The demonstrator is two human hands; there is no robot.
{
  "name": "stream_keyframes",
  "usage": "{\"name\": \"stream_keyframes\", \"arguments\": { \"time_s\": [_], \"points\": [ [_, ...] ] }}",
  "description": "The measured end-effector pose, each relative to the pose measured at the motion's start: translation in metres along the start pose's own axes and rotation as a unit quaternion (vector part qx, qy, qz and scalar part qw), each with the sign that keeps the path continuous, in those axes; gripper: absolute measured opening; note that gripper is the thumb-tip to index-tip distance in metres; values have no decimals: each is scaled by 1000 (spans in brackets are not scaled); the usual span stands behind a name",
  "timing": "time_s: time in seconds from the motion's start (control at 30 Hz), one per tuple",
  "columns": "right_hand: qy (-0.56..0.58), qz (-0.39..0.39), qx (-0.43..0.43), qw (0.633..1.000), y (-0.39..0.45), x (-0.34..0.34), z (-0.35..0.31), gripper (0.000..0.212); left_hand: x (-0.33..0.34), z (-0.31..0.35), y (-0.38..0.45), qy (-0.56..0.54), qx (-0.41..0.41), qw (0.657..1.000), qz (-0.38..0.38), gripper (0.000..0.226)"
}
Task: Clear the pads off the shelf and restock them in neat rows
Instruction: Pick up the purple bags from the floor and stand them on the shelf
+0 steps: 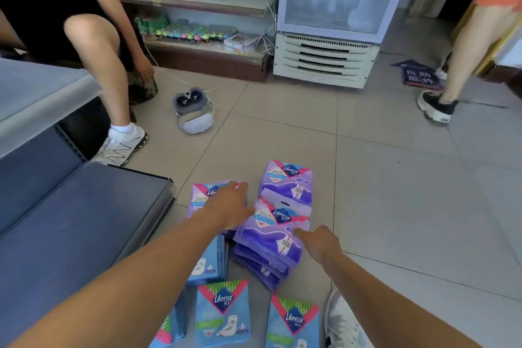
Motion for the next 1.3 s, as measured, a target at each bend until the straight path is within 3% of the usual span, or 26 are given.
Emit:
{"name": "stream_keyframes", "arguments": {
  "time_s": [0.1,0.3,0.57,0.8,0.97,1.3],
  "points": [
    [50,0,49,998,39,20,19,55,15,2,43,-17,3,1000,3,60],
    [134,-40,102,985,86,52,49,66,48,-2,119,-31,-4,1000,-4,68],
    [225,-83,55,969,97,40,59,34,63,6,158,-67,0,998,6,59],
    [377,-103,29,920,84,-12,85,35,62,-2,183,-121,-59,991,10,70],
    [398,-102,18,911,86,-40,106,43,88,-3,198,-172,-111,979,-8,71],
    [399,-105,37,910,93,-34,117,46,99,-12,208,-260,-191,946,14,45]
  ]
}}
Point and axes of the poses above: each hand's wrist, its own y-axis towards the middle knuckle, its own x-axis out of the palm, z = x × y, the point moved 7 cm from there along y, towards the middle knuckle, and after that the axes turned 2 degrees about -z, right-handed, at the moved point
